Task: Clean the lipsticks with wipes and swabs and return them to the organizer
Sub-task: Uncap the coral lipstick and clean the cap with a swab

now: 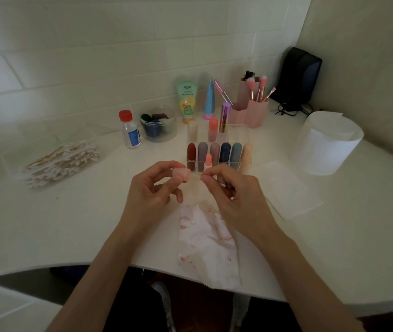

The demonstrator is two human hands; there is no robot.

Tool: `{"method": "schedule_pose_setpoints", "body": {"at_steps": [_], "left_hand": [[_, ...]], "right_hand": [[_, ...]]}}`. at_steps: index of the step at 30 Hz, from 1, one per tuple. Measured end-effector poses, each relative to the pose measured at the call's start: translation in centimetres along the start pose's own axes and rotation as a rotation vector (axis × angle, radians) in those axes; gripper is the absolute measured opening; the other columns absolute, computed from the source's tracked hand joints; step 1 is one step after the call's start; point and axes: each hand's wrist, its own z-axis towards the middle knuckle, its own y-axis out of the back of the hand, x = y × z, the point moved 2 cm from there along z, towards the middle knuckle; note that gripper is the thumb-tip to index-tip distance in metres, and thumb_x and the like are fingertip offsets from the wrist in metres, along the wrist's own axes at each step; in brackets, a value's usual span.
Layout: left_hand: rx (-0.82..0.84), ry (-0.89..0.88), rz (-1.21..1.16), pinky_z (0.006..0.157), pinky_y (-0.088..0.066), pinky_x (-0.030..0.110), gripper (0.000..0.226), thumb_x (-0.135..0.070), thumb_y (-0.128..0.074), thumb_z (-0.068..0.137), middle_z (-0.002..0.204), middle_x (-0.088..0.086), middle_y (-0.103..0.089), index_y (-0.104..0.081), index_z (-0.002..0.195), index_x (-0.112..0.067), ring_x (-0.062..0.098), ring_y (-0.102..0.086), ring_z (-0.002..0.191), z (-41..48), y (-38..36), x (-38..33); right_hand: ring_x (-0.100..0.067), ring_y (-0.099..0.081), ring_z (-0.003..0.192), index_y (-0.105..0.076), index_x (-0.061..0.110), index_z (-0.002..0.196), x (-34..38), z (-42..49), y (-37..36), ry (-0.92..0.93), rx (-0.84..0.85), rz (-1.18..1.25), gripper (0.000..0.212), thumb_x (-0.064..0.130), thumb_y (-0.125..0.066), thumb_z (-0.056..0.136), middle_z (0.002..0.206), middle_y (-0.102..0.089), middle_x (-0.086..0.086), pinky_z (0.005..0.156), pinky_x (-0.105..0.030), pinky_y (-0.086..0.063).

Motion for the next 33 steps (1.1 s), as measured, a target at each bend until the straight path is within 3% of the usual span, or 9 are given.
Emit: {"method": "schedule_pose_setpoints", "body": {"at_steps": [6, 14, 18, 21, 27, 33], "left_hand": [[0.011, 0.01, -0.01, 0.052, -0.04, 0.018, 0.012, -0.006, -0.063, 0.097, 0.094, 0.005, -0.073, -0.07, 0.107, -0.011, 0.024, -0.062, 0.056, -0.08, -0.19, -0.13], [-0.003, 0.009, 0.004, 0.052, -0.041, 0.02, 0.014, -0.011, -0.062, 0.098, 0.094, 0.003, -0.073, -0.07, 0.11, -0.01, 0.021, -0.061, 0.057, -0.06, 0.1, -0.06], [0.023, 0.01, -0.003, 0.054, -0.041, 0.017, 0.013, -0.007, -0.064, 0.097, 0.091, 0.006, -0.073, -0.07, 0.108, -0.009, 0.021, -0.057, 0.055, -0.06, -0.22, -0.05], [0.035, 0.005, 0.008, 0.055, -0.042, 0.017, 0.013, -0.007, -0.063, 0.097, 0.092, 0.007, -0.073, -0.07, 0.108, -0.007, 0.021, -0.057, 0.054, -0.01, -0.26, -0.07], [0.018, 0.019, 0.011, 0.056, -0.043, 0.018, 0.012, -0.01, -0.063, 0.098, 0.096, 0.002, -0.075, -0.069, 0.109, -0.01, 0.022, -0.06, 0.052, 0.06, -0.05, -0.05], [-0.006, 0.031, -0.002, 0.055, -0.043, 0.02, 0.013, -0.014, -0.063, 0.098, 0.095, 0.003, -0.074, -0.068, 0.11, -0.012, 0.022, -0.061, 0.054, -0.05, 0.3, 0.04]], "right_hand": [[-0.012, -0.047, 0.053, -0.069, 0.015, 0.101, -0.8, 0.19, 0.41, -0.054, -0.078, -0.055, 0.013, 0.027, -0.064, 0.102, 0.062, -0.048, 0.017, 0.057, -0.012, -0.031], [0.001, -0.054, 0.062, -0.072, 0.017, 0.104, -0.2, -0.01, -0.23, -0.005, 0.038, -0.026, 0.023, 0.035, -0.06, 0.1, 0.073, -0.053, 0.028, 0.066, -0.006, -0.037], [0.004, -0.054, 0.062, -0.072, 0.018, 0.106, -0.43, 0.04, -0.32, 0.008, -0.024, -0.058, 0.033, 0.044, -0.053, 0.099, 0.082, -0.064, 0.018, 0.068, -0.007, -0.04], [-0.001, -0.056, 0.063, -0.071, 0.021, 0.104, -0.84, 0.03, -0.45, -0.013, -0.038, -0.121, 0.037, 0.05, -0.049, 0.099, 0.081, -0.069, 0.014, 0.068, -0.016, -0.049], [-0.001, -0.056, 0.062, -0.069, 0.024, 0.098, -0.7, -0.18, -0.46, -0.055, 0.042, -0.142, 0.01, 0.033, -0.065, 0.1, 0.058, -0.045, 0.026, 0.063, -0.007, -0.038], [-0.01, -0.052, 0.06, -0.07, 0.019, 0.101, -0.2, -0.26, -0.32, -0.054, 0.139, -0.042, 0.011, 0.029, -0.064, 0.101, 0.062, -0.05, 0.016, 0.062, -0.01, -0.038]]}}
